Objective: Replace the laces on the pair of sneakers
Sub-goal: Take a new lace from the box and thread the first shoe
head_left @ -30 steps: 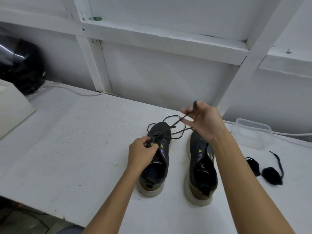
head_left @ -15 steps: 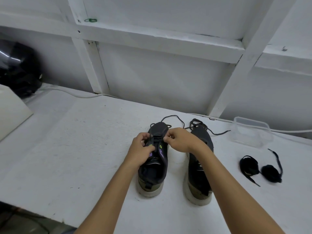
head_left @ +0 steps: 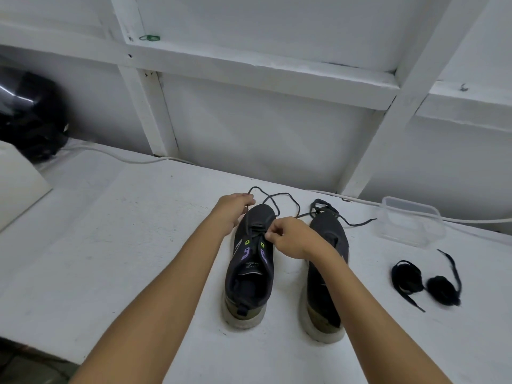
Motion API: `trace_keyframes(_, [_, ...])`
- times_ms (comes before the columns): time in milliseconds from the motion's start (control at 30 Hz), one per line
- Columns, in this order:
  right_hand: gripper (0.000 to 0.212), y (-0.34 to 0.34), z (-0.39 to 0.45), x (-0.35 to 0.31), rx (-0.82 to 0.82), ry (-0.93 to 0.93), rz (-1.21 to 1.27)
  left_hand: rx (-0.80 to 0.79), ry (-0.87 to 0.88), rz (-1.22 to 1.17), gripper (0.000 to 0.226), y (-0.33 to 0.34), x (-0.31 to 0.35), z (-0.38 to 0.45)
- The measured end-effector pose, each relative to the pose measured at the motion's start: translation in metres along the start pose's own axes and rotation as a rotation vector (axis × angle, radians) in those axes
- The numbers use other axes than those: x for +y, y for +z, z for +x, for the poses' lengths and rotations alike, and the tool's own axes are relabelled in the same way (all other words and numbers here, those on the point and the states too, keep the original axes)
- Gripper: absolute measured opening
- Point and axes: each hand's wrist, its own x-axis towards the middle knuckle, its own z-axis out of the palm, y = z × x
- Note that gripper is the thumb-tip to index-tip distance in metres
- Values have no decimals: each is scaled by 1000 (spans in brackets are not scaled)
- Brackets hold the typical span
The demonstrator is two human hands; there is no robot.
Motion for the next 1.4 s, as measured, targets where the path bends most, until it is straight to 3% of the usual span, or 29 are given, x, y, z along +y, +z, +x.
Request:
trace_keyframes(100, [15,0,-1,-1,-4,-4,-2,0,-21,-108,16,0,1,6])
trace_keyframes(200, [16,-2,-2,0,-21,2,14,139,17,-202,19,-3,-3,5])
trace_keyframes(333, [19,-3,-2,2,-12,-3,29,383,3,-67,24,-17,-36,-1])
trace_keyframes(433, [19,-6,-3,3,10,-19,65,369,-53,88,19,-18,-63,-15])
trace_keyframes(500, [18,-8,-4,3,23,-28,90,355,-36,225,39,-13,-71,-27])
trace_keyframes(567, [19,-9,-6,2,32,-31,88,358,16,336,77,-8,-71,-44])
trace_keyframes(667, [19,-11,-8,0,44,-31,58,239,61,384,94,-1,-63,-66])
trace_keyframes(767, [19,-13,-9,-3,48,-27,37,98,55,428,81,6,-63,-75])
trace_keyframes(867, [22,-12,-8,-7,69,-35,66,99,69,477,50,11,-70,-74])
trace_keyframes(967, [27,-20,-7,-16,172,-35,446,104,75,512,28,12,-76,-70])
trace_keyframes(1100, [22,-43,-2,-21,212,-34,981,132,120,506,29,12,-78,-67])
trace_keyframes(1167, [20,-41,-4,-18,178,0,873,124,134,532,29,10,-76,-63])
trace_keyframes(1267, [31,-32,-9,-9,177,30,297,124,136,570,44,9,-78,-56])
trace_keyframes(1333, [31,-30,-8,-3,74,7,-42,142,140,577,58,11,-82,-51])
trace_keyframes(1400, [23,-29,-9,-1,-57,17,-203,158,134,583,60,12,-87,-47])
